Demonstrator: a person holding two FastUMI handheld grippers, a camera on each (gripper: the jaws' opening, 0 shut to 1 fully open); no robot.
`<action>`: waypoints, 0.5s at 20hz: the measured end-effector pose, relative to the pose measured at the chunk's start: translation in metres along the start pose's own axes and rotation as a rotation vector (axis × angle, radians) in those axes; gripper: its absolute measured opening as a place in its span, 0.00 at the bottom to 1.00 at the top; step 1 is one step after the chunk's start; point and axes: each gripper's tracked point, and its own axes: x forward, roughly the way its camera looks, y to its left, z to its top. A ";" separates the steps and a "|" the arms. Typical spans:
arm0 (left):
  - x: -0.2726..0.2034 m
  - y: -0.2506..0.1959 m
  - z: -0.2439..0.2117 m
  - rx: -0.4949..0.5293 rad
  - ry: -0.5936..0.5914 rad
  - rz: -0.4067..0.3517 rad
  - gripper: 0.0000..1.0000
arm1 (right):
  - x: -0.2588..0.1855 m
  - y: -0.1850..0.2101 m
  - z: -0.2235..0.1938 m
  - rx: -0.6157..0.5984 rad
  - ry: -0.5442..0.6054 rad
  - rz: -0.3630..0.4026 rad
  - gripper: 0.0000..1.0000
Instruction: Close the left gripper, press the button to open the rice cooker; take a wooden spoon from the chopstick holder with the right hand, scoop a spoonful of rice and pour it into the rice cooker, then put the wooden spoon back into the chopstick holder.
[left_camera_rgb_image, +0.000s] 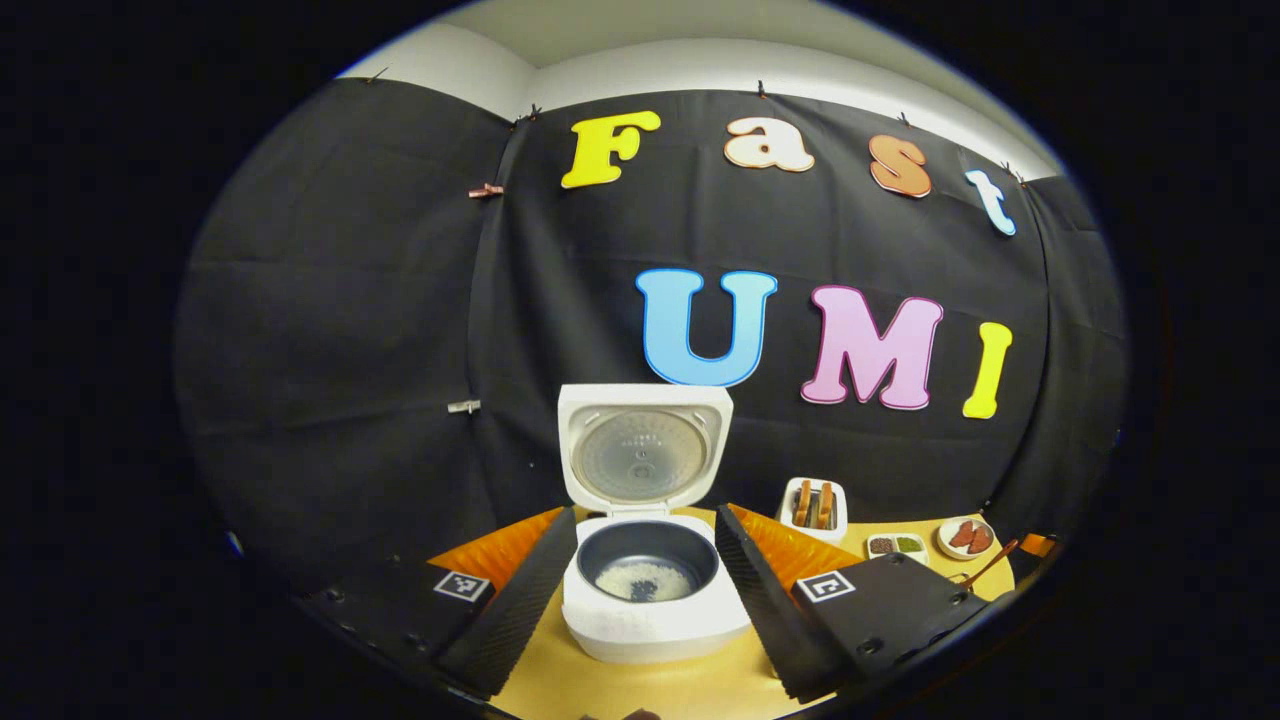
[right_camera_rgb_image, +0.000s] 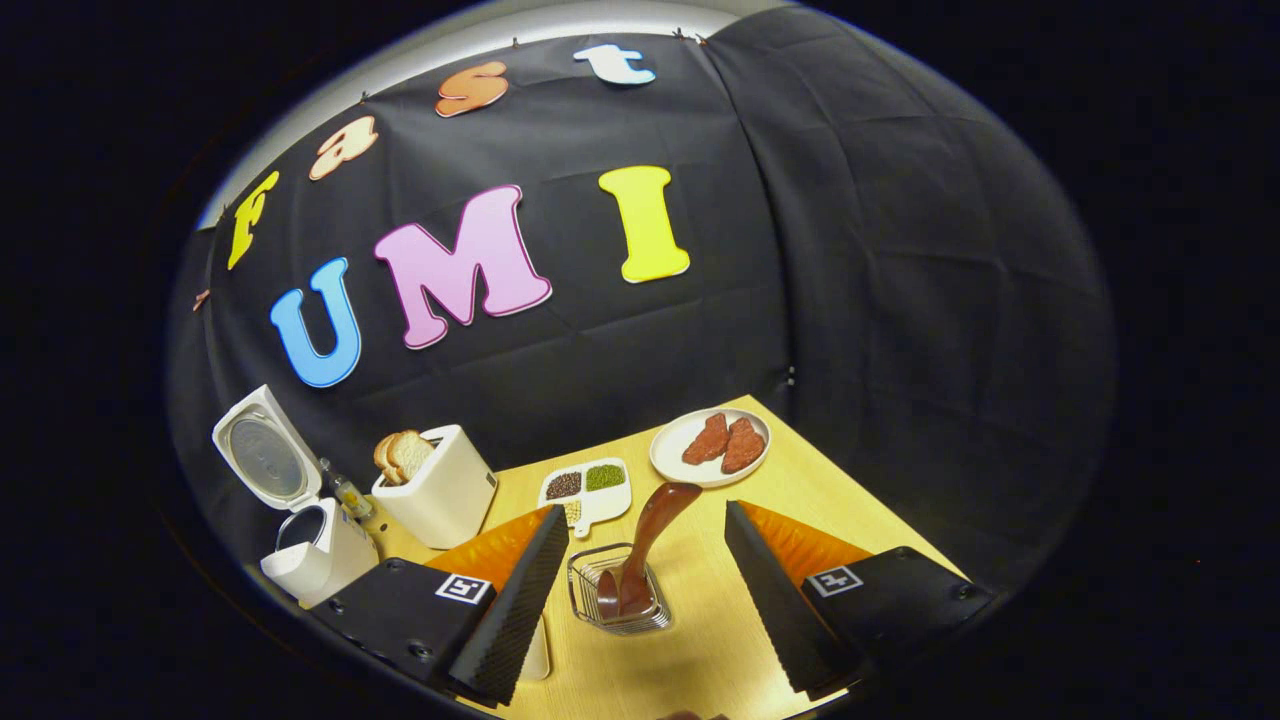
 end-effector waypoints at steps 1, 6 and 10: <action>0.007 0.003 0.013 0.007 -0.015 -0.002 0.95 | -0.014 0.002 0.004 -0.011 -0.017 -0.005 0.98; 0.052 0.016 0.083 0.070 -0.091 -0.039 0.95 | -0.081 0.019 0.021 -0.081 -0.109 -0.044 0.98; 0.094 0.009 0.111 -0.031 -0.051 -0.117 0.95 | -0.117 0.050 0.023 -0.131 -0.141 -0.020 0.98</action>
